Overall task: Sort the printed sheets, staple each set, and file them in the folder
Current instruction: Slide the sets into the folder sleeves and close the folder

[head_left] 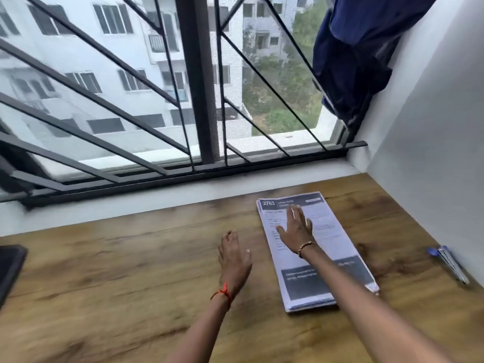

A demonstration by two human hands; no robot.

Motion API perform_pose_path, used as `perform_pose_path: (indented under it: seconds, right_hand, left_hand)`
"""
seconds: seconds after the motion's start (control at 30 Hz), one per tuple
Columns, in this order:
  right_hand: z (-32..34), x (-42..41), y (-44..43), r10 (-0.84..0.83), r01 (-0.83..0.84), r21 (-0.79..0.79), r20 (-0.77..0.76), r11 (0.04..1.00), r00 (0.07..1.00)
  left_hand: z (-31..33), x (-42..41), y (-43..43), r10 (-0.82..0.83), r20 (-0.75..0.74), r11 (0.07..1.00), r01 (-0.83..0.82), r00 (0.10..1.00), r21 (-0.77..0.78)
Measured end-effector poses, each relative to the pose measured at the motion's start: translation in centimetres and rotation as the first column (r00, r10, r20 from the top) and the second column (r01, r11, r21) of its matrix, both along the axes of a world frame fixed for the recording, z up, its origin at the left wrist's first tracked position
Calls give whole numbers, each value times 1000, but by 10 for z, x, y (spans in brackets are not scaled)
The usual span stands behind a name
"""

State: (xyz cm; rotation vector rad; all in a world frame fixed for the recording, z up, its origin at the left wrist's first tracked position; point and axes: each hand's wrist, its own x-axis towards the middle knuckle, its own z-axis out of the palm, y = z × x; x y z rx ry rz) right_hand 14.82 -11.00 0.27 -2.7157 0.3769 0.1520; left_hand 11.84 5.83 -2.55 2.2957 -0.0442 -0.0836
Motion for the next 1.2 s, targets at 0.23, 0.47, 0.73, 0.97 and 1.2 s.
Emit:
perform_pose_path:
  seconds: [0.23, 0.47, 0.73, 0.97, 1.2]
  right_hand:
    - [6, -21, 134, 284, -285, -10, 110, 959, 953]
    - [11, -52, 268, 391, -392, -16, 102, 920, 915]
    - [4, -90, 423, 409, -410, 5, 79, 912, 909]
    - [-1, -129, 533, 412, -412, 5, 29, 911, 911]
    - [-3, -151, 600, 378, -373, 74, -71, 925, 923]
  left_hand:
    - [11, -21, 117, 72, 130, 992, -85, 989, 95]
    - [10, -51, 258, 150, 178, 959, -187, 973, 213]
    - [10, -81, 422, 158, 217, 938, -215, 963, 272]
    - [5, -120, 534, 169, 85, 906, -189, 982, 378]
    - [0, -137, 608, 311, -30, 876, -274, 950, 396]
